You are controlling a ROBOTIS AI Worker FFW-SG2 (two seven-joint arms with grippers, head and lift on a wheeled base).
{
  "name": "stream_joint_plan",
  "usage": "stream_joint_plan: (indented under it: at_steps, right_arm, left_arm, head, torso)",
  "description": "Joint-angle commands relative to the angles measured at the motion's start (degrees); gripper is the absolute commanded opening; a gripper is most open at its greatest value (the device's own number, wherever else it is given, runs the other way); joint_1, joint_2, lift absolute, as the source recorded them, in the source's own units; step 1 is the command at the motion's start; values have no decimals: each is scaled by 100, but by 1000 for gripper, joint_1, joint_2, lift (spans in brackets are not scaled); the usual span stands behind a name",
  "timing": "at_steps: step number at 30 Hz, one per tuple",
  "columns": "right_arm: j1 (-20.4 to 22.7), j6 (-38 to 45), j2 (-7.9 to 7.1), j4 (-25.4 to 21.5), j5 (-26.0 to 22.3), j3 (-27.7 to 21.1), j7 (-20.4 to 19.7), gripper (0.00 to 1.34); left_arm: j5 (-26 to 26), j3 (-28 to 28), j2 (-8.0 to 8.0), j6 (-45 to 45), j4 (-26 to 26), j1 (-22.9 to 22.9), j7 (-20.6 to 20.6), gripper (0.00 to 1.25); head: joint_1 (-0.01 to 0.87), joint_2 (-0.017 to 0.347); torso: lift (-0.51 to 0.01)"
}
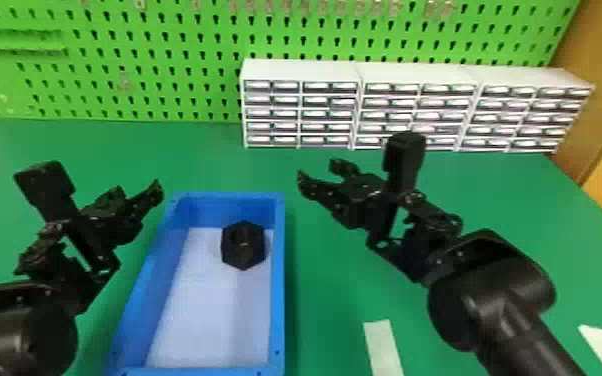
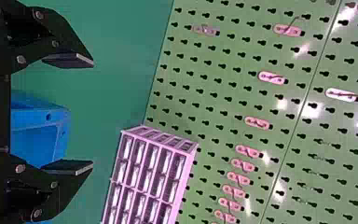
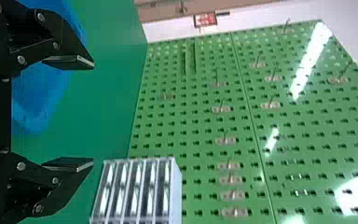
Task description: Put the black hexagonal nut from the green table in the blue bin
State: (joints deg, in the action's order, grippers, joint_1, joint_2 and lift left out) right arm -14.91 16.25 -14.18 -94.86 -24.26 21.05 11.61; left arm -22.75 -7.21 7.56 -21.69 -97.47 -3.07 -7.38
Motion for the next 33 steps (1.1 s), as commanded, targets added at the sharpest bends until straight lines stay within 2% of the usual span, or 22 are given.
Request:
stream_joint_plan:
  at_steps: [1, 6, 13, 26, 33]
  right_arm:
    - [199, 80, 108, -85, 211, -558, 78, 816]
    - [419, 142, 257, -164, 431, -1200, 236, 816]
    - [647, 142, 565, -173, 677, -2114, 614, 819]
    - [823, 177, 820, -173, 800, -3151, 728, 845]
    - [946, 177, 899, -173, 870, -3564, 816, 974]
  left_arm:
    - [-1, 0, 0, -2, 0, -9, -9, 770]
    - [-1, -17, 0, -2, -9, -9, -17, 770]
    - [-1, -17, 0, 7, -9, -27, -26, 770]
    - [-1, -61, 17, 7, -18, -62, -53, 769]
    - [-1, -96, 26, 7, -44, -44, -53, 769]
  head:
    - [691, 9]
    - [691, 9]
    - [691, 9]
    - [691, 9]
    - [691, 9]
  torso:
    - [-97]
    - [-97]
    - [-97]
    - [-97]
    - [-97]
